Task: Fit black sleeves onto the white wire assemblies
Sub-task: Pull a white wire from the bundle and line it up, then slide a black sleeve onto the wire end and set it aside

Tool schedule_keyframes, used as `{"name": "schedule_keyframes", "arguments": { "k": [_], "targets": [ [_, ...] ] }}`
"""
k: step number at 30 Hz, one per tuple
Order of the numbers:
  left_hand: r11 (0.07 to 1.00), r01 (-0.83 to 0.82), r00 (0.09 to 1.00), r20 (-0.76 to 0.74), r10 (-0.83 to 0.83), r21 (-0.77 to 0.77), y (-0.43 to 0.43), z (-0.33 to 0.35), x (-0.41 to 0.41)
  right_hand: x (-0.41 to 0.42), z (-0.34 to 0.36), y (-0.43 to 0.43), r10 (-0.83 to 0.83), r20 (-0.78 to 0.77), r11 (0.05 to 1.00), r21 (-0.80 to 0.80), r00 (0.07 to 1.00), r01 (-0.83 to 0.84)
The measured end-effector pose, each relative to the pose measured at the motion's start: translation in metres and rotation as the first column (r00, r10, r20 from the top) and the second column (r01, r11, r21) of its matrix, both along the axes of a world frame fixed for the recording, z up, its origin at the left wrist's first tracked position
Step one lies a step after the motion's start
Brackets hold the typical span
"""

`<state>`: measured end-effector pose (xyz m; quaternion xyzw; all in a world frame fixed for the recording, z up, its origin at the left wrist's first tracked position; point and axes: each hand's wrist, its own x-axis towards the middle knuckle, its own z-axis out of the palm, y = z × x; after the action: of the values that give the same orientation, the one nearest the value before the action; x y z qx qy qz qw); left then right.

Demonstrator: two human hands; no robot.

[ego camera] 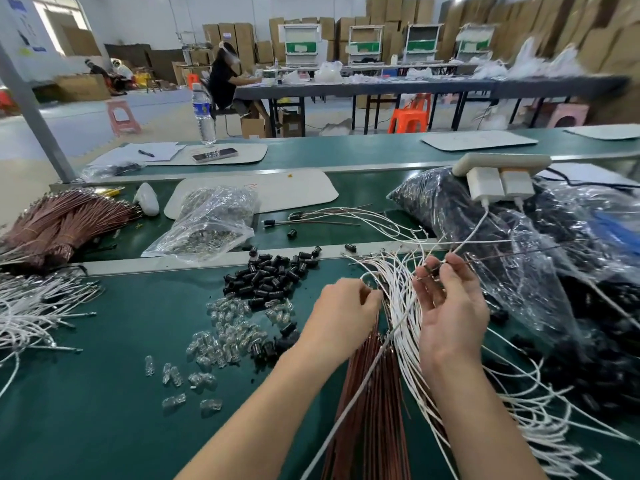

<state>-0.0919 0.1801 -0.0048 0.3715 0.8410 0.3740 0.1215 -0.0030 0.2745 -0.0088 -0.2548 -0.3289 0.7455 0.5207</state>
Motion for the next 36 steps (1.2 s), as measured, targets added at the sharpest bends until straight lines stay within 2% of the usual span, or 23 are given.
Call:
{"name": "schedule_keyframes", "arguments": {
  "k": [6, 9, 11, 14, 16, 19, 22, 24, 25, 26, 28, 29, 31, 33, 36],
  "targets": [
    [0.966, -0.021, 0.995, 0.092, 0.046, -0.257, 0.057, 0.007, -0.016, 0.001, -0.001, 0.001, -0.003, -0.007, 1.0, -0.017, 1.0, 0.003],
    [0.958, -0.006, 0.988, 0.148, 0.05, -0.287, 0.065, 0.009, -0.013, 0.001, -0.002, 0.002, -0.003, -0.009, 0.999, -0.033, 1.0, 0.003],
    [0.98, -0.018, 0.975, 0.215, 0.062, -0.198, 0.061, 0.016, -0.012, 0.002, -0.001, 0.002, 0.003, -0.015, 0.999, -0.049, 1.0, -0.004],
    [0.991, -0.121, 0.951, 0.293, 0.099, 0.057, 0.039, 0.039, -0.019, 0.003, -0.001, 0.003, 0.029, -0.035, 0.996, -0.077, 0.999, -0.032],
    [0.944, -0.237, 0.924, 0.352, 0.148, 0.228, 0.009, 0.055, -0.031, 0.003, 0.0, 0.001, 0.074, -0.056, 0.994, -0.082, 0.996, -0.078],
    [0.821, -0.43, 0.83, 0.522, 0.196, 0.375, -0.052, 0.069, -0.057, 0.001, 0.0, -0.004, 0.151, -0.057, 0.986, -0.057, 0.987, -0.154],
    [0.719, -0.575, 0.735, 0.632, 0.245, 0.391, -0.115, 0.063, -0.076, -0.002, 0.0, -0.008, 0.223, -0.049, 0.974, -0.024, 0.974, -0.225],
    [0.731, -0.612, 0.695, 0.647, 0.315, 0.301, -0.148, 0.051, -0.081, -0.004, -0.001, -0.012, 0.27, -0.039, 0.963, -0.008, 0.962, -0.271],
    [0.764, -0.606, 0.705, 0.595, 0.387, 0.221, -0.16, 0.044, -0.081, -0.005, -0.001, -0.015, 0.294, -0.031, 0.956, -0.002, 0.955, -0.295],
    [0.799, -0.589, 0.743, 0.469, 0.477, 0.121, -0.171, 0.036, -0.08, -0.006, -0.002, -0.017, 0.319, -0.023, 0.948, 0.002, 0.948, -0.319],
    [0.818, -0.574, 0.814, 0.085, 0.575, -0.043, -0.182, 0.023, -0.073, -0.007, -0.003, -0.019, 0.359, -0.006, 0.933, 0.006, 0.933, -0.359],
    [0.819, -0.57, 0.821, -0.068, 0.566, -0.065, -0.182, 0.021, -0.066, -0.008, -0.003, -0.02, 0.372, 0.005, 0.928, 0.006, 0.928, -0.372],
    [0.868, -0.497, 0.851, -0.2, 0.486, -0.005, -0.169, 0.019, -0.045, -0.008, -0.004, -0.02, 0.387, 0.02, 0.922, -0.002, 0.922, -0.387],
    [0.937, -0.344, 0.895, -0.278, 0.348, 0.065, -0.147, 0.014, -0.027, -0.009, -0.004, -0.021, 0.393, 0.016, 0.919, -0.015, 0.919, -0.393],
    [0.988, -0.154, 0.881, -0.454, 0.137, -0.002, -0.11, -0.003, -0.012, -0.008, -0.005, -0.02, 0.382, 0.008, 0.924, -0.012, 0.924, -0.382]
  ]
}}
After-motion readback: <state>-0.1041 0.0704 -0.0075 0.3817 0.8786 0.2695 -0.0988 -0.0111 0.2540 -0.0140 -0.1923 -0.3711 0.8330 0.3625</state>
